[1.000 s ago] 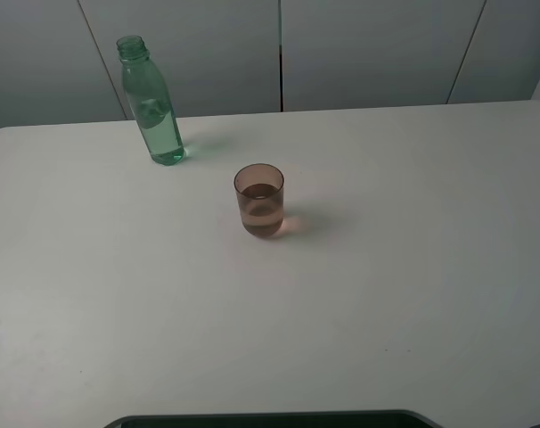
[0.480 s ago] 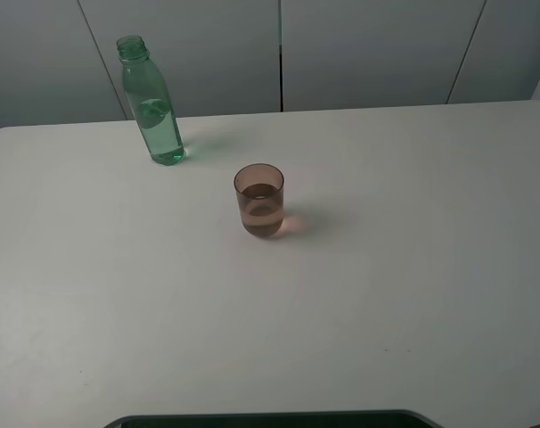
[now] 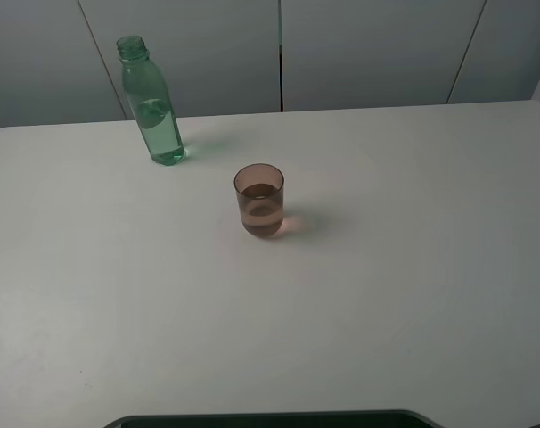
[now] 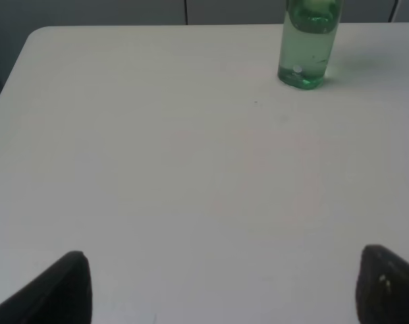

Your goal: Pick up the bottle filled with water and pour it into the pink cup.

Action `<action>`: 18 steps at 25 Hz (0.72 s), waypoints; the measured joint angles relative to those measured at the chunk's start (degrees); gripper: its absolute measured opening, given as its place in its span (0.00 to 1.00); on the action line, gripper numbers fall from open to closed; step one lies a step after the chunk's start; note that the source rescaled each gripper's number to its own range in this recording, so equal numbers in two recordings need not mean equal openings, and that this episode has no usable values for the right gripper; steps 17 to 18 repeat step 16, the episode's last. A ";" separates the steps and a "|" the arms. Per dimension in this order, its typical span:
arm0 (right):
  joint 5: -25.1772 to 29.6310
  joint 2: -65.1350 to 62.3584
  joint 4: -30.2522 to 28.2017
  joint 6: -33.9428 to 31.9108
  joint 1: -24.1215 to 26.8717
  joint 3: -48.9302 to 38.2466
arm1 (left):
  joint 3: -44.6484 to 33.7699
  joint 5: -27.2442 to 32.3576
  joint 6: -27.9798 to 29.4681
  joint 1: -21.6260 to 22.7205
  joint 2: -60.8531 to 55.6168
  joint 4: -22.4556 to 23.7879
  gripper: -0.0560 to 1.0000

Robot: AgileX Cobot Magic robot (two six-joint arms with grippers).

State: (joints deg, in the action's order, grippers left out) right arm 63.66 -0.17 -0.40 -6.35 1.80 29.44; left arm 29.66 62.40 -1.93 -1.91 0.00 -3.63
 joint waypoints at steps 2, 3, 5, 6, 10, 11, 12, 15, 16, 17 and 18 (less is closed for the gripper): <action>0.00 0.00 0.00 0.00 0.00 0.00 | 0.00 0.00 0.00 0.00 0.00 0.00 1.00; 0.00 0.00 0.00 0.00 0.00 0.00 | 0.00 0.00 0.00 0.00 0.00 0.00 1.00; 0.00 0.00 0.00 0.00 0.00 0.00 | 0.00 0.00 0.00 0.00 0.00 0.00 1.00; 0.00 0.00 0.00 0.00 0.00 0.00 | 0.00 0.00 0.00 0.00 0.00 0.00 1.00; 0.00 0.00 0.00 0.00 0.00 0.00 | 0.00 0.00 0.00 0.00 0.00 0.00 1.00; 0.00 0.00 0.00 0.00 0.00 0.00 | 0.00 0.00 0.00 0.00 0.00 0.00 1.00; 0.00 0.00 0.00 0.00 0.00 0.00 | 0.00 0.00 0.00 0.00 0.00 0.00 1.00; 0.00 0.00 0.00 0.00 0.00 0.00 | 0.00 0.00 0.00 0.00 0.00 0.00 1.00; 0.00 0.00 0.00 0.00 0.00 0.00 | 0.00 0.00 0.00 0.00 0.00 0.00 1.00; 0.00 0.00 0.00 0.00 0.00 0.00 | 0.00 0.00 0.00 0.00 0.00 0.00 1.00; 0.00 0.00 0.00 0.00 0.00 0.00 | 0.00 0.00 0.00 0.00 0.00 0.00 1.00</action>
